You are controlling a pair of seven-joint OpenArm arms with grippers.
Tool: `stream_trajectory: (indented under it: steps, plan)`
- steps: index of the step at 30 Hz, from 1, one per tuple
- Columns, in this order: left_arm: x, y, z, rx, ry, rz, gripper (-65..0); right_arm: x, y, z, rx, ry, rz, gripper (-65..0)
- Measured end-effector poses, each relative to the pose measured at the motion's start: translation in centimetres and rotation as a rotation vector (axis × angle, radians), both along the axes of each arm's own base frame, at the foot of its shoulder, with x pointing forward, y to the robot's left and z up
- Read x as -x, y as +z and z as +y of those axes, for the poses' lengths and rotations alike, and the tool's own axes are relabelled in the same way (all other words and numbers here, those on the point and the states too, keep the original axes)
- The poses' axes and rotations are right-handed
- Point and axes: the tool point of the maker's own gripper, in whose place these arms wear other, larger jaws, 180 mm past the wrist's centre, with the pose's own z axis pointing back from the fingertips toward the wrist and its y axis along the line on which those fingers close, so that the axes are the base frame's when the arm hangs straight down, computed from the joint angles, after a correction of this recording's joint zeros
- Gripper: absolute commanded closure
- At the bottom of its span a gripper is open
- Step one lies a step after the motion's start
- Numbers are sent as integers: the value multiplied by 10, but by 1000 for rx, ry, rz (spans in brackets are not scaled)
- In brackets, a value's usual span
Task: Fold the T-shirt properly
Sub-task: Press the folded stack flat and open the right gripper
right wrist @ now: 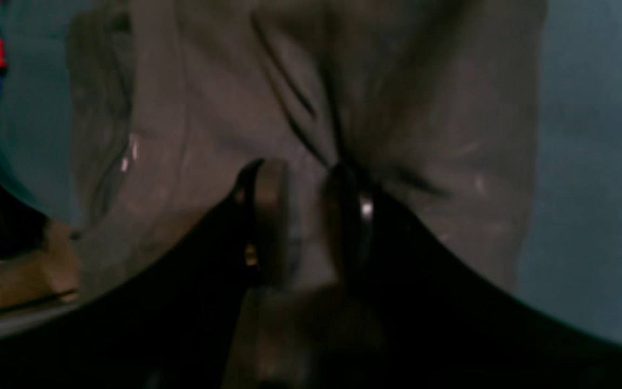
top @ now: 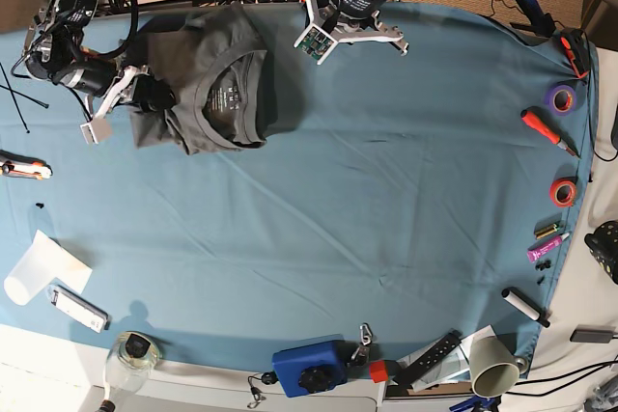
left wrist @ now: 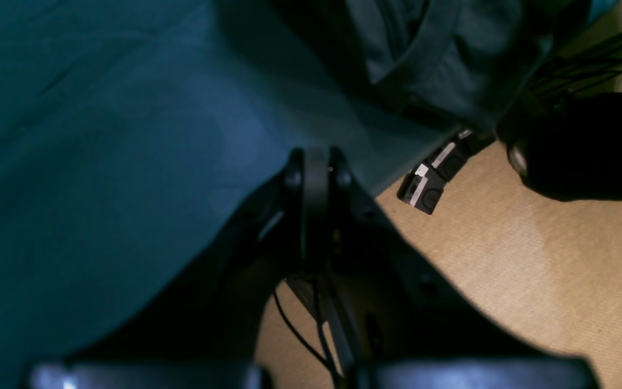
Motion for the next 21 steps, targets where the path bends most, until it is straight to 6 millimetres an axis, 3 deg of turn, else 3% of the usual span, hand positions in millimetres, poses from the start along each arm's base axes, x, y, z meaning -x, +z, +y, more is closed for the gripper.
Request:
stream_trajectory:
  steps: [4,7,10,13,16,19,21]
  plan:
    - [0,0,0,0,0,0,0,1,-6,-1,-59,-40,8,-167]
    - [0,0,0,-1,0,0,0,-1,1,3,-89,-37,-6,-167]
    - [0,0,0,-2,0,0,0,-3,20,16,-165,-11,-47,-167]
    - [0,0,0,-2,0,0,0,-13,55,34,-270,23,-165,-167]
    - [0,0,0,-2,0,0,0,-19,70,38,-249,54,-217,-167]
    - [0,0,0,-2,0,-1,0,-16,67,39,-245,54,-206,-167]
    - [0,0,0,-2,0,-1,0,-13,53,40,-204,45,-169,-167]
